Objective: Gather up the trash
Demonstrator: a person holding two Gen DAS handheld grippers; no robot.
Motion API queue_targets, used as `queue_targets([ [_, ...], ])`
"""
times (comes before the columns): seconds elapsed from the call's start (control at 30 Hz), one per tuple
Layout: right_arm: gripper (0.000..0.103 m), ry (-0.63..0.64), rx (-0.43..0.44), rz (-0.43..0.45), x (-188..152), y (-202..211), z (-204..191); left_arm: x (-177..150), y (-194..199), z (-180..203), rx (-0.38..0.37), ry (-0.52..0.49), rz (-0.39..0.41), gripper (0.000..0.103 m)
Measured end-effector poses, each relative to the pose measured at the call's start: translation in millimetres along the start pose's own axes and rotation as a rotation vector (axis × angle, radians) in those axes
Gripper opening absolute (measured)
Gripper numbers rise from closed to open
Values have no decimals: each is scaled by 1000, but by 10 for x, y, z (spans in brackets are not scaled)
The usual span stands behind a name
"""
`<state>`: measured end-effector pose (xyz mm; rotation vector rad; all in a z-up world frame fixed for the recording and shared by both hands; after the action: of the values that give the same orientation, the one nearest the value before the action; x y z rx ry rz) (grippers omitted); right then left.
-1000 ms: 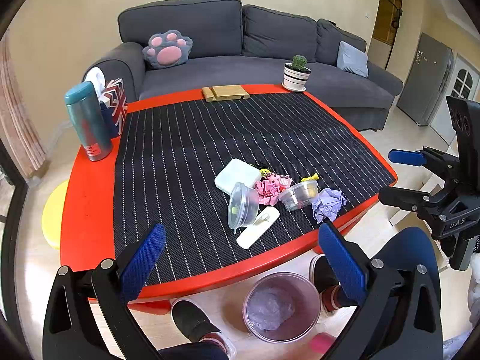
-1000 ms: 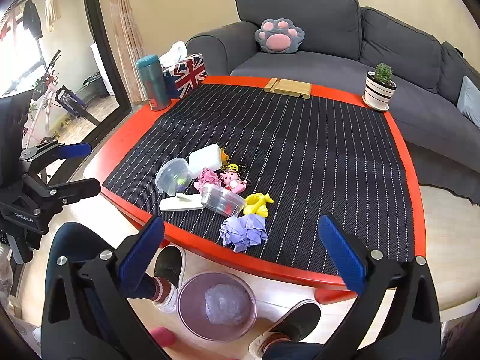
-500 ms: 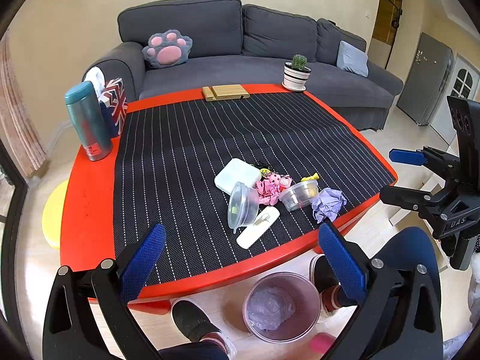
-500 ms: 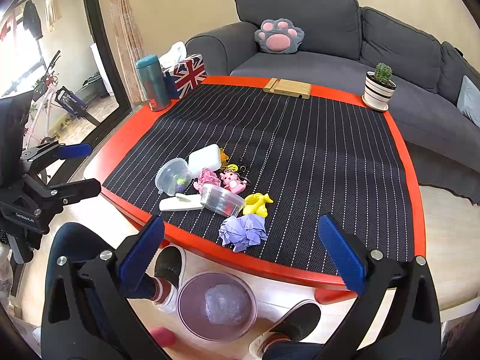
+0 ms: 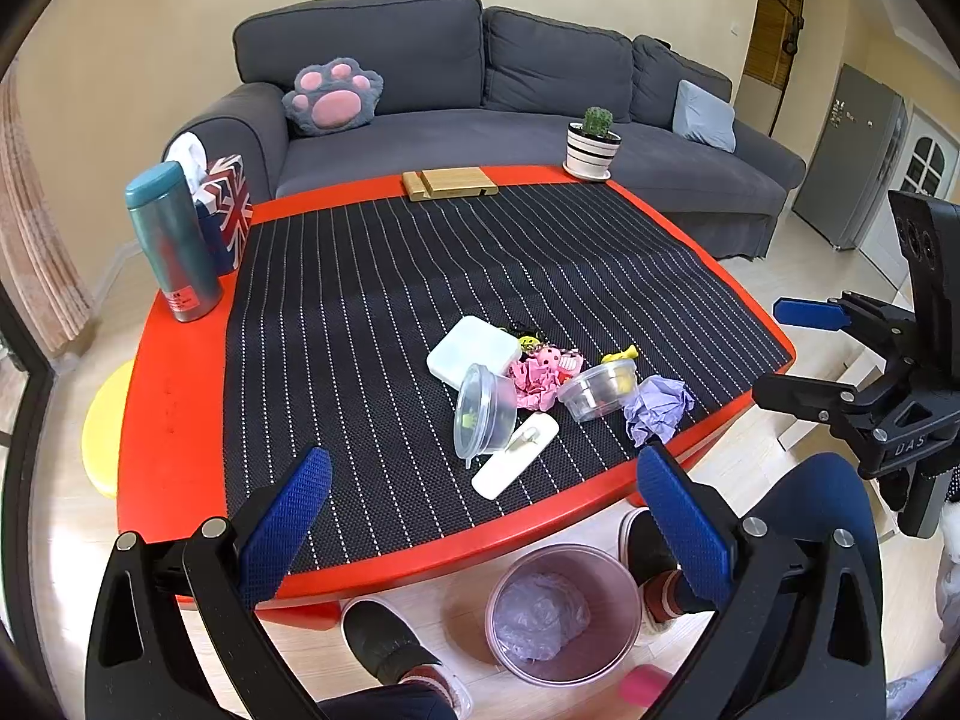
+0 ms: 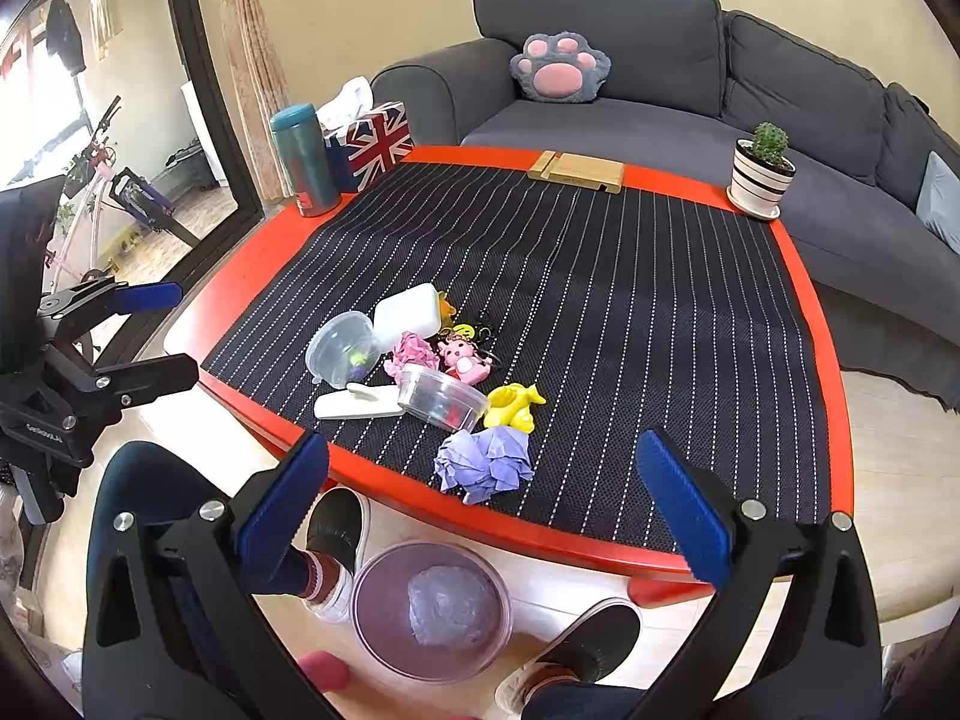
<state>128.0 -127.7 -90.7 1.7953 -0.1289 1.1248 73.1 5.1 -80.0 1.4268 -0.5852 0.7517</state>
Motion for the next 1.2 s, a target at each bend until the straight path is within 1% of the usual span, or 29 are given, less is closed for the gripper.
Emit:
queue_targets([
  [0.13,100,14,5,-36,-10,-154,37,-19,-28,11,0,-2,-5,98],
  [0.23,100,23,3,-118,-82,-293,77,-22,-45,-10,1,-2,-10,98],
  [0.37,100,37,28,-157,-130,-487,54,-42,-79,-43,4,-1,-21,98],
  [0.43,100,31,45,-207,-212,-565,33,-46,-93,-62,4,1,-25,98],
  [0.5,100,58,29,-222,-240,-655,56,-52,-108,-74,5,2,-28,98],
  [0.63,100,70,43,-282,-379,-813,38,-59,-127,-81,3,1,-34,98],
  [0.73,98,87,47,-305,-445,-900,41,-74,-144,-89,4,-1,-39,98],
  [0.77,95,88,49,-309,-463,-920,37,-79,-149,-94,4,-1,-41,98],
  [0.8,85,87,50,-315,-487,-943,38,-82,-153,-100,6,-1,-42,98],
  [0.83,78,81,51,-325,-517,-965,48,-84,-161,-105,7,-1,-44,98],
  [0.87,77,78,51,-327,-533,-982,50,-85,-168,-106,7,-1,-45,98],
  [0.9,74,81,45,-326,-539,-1001,67,-89,-175,-108,7,0,-47,98],
  [0.93,65,82,43,-327,-546,-1014,75,-92,-178,-109,8,0,-47,98],
  [1.03,52,78,41,-327,-570,-1036,98,-92,-187,-114,7,3,-51,98],
  [1.07,51,83,35,-325,-566,-1043,114,-93,-194,-114,7,2,-51,98],
  [1.13,45,78,33,-321,-562,-1032,131,-95,-202,-108,5,4,-52,98],
  [1.2,43,69,36,-313,-550,-1007,148,-96,-203,-101,5,2,-52,98],
])
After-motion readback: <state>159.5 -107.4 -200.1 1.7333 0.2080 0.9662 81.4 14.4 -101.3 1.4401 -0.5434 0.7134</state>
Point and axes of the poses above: each gripper's, at about its wrist camera, not at the fingertips, and y roughly against the way its jaws point, z to its right, x to its top, the point moved 10 cm from there along -y, roughly the way its jaws point, and after that the axes turned 7 degrees about z, right-handed, at the moved point
